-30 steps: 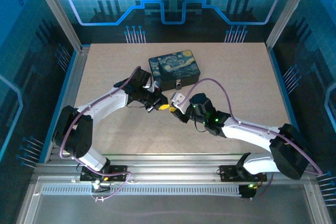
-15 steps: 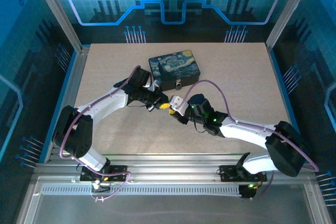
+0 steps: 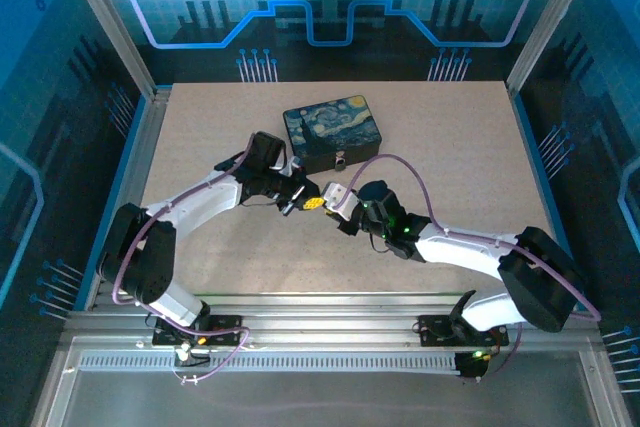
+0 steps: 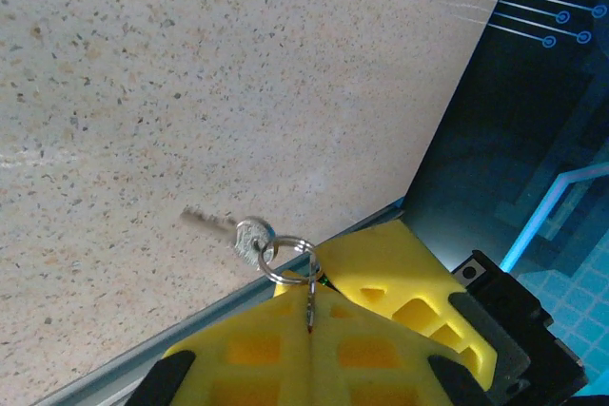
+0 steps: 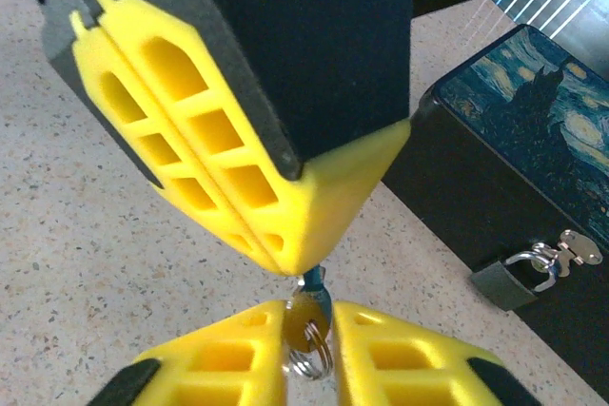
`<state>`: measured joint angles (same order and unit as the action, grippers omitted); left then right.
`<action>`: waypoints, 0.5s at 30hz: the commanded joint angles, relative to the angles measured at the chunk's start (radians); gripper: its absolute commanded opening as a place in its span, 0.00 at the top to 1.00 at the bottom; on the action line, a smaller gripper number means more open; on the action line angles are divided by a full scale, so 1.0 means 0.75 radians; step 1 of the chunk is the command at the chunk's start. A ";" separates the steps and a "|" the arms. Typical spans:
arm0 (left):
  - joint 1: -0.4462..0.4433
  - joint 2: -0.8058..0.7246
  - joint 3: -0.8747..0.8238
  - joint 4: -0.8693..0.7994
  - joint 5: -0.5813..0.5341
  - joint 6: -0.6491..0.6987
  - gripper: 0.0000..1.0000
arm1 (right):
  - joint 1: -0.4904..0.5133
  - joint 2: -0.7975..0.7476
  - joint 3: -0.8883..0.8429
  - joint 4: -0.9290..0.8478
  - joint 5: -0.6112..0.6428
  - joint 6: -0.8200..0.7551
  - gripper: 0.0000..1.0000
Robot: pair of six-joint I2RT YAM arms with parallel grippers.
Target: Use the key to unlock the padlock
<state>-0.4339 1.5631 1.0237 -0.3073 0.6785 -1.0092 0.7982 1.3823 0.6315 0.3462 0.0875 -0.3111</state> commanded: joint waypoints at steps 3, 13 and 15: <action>0.000 -0.043 -0.027 -0.033 0.093 -0.046 1.00 | -0.003 0.014 -0.013 0.104 0.134 -0.011 0.79; 0.004 -0.039 -0.023 -0.062 0.066 -0.019 0.88 | -0.021 -0.017 -0.011 0.089 0.067 0.050 0.98; 0.014 -0.034 -0.004 -0.103 0.042 0.023 0.83 | -0.043 -0.043 -0.006 0.034 0.000 0.087 1.00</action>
<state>-0.4335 1.5566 1.0237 -0.3096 0.7044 -1.0145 0.7918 1.3880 0.6205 0.3733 0.1207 -0.2928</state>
